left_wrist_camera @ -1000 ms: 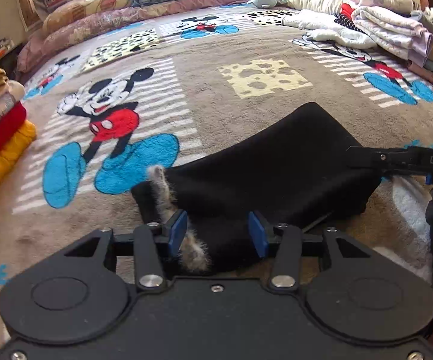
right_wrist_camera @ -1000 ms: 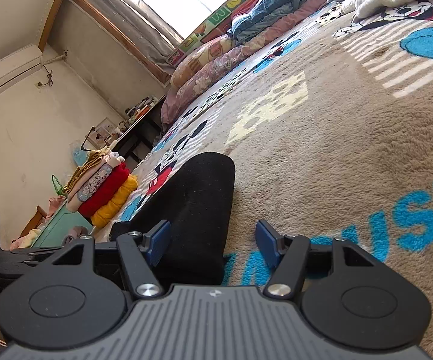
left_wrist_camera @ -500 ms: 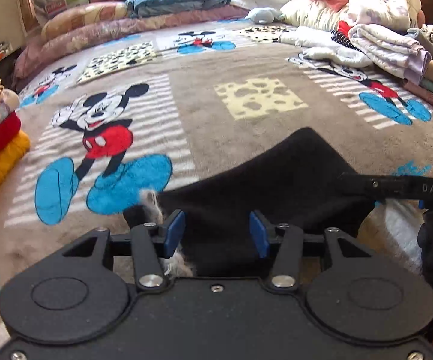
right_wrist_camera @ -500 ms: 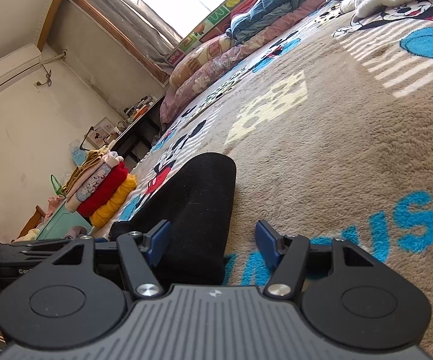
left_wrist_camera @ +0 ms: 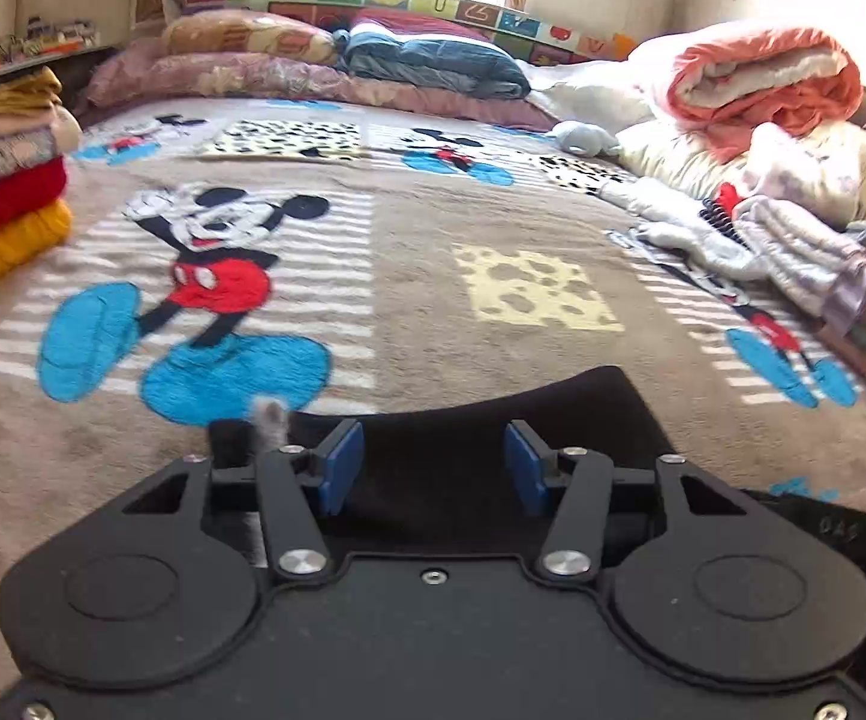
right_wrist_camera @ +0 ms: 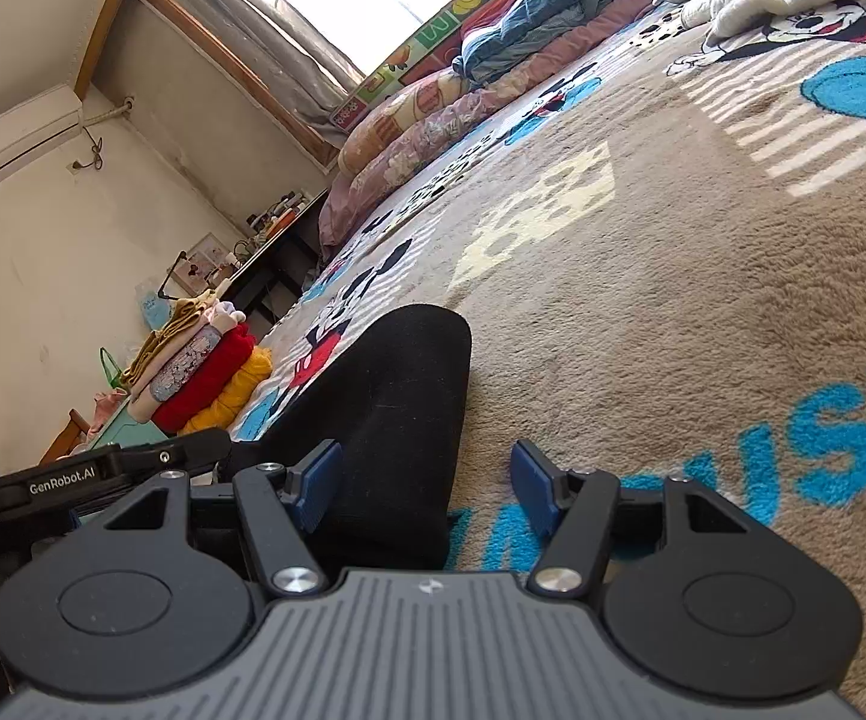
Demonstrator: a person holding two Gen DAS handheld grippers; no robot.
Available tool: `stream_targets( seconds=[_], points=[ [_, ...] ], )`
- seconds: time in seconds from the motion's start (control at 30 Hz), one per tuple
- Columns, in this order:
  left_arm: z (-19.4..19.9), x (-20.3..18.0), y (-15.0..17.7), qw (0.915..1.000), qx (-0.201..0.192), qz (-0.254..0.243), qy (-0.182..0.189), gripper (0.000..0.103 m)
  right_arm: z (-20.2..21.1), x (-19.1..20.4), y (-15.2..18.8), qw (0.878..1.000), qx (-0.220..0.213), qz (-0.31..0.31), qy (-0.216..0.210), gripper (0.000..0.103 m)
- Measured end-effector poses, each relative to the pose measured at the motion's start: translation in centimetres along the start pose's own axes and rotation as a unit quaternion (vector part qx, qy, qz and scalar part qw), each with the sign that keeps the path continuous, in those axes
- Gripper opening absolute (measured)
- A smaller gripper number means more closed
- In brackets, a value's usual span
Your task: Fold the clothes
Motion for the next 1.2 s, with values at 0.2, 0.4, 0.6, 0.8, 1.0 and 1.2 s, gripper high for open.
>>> stream_targets(
  seconds=[0.2,0.4,0.6,0.8,1.0,1.2],
  points=[
    [2.4,3.1,0.8,0.995,-0.011,0.027,-0.095,0.045,0.0,0.0,-0.1,1.0,0.001,0.0,0.0,0.062],
    [6.7,4.4,0.3,0.9913,-0.048,0.042,-0.115,0.057,-0.1,0.0,-0.1,1.0,0.001,0.002,0.002,0.062],
    [5.0,2.6,0.7,0.9945,-0.008,0.003,-0.105,0.044,0.0,0.0,0.0,1.0,0.0,0.003,0.003,0.062],
    [1.9,3.5,1.4,0.9872,0.044,-0.011,-0.153,0.02,0.0,0.1,-0.1,1.0,0.0,0.003,0.003,0.062],
    [5.3,4.5,0.9,0.9805,0.0,0.02,-0.195,0.02,0.0,0.1,-0.1,1.0,0.003,0.003,0.004,0.062],
    [6.6,6.4,1.9,0.9845,-0.052,0.133,-0.102,0.067,0.1,-0.1,-0.6,1.0,0.019,-0.022,0.003,0.063]
  ],
)
Point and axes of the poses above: each gripper's, at about its wrist camera, not at the fingertips, and z roughly against the way its jaws point, x to its left, y to its underside, the point moved 6 cm from there along -z, roughly the way its jaws point, and after that the axes turned 13 degrees about y, right-handed, at the moved point
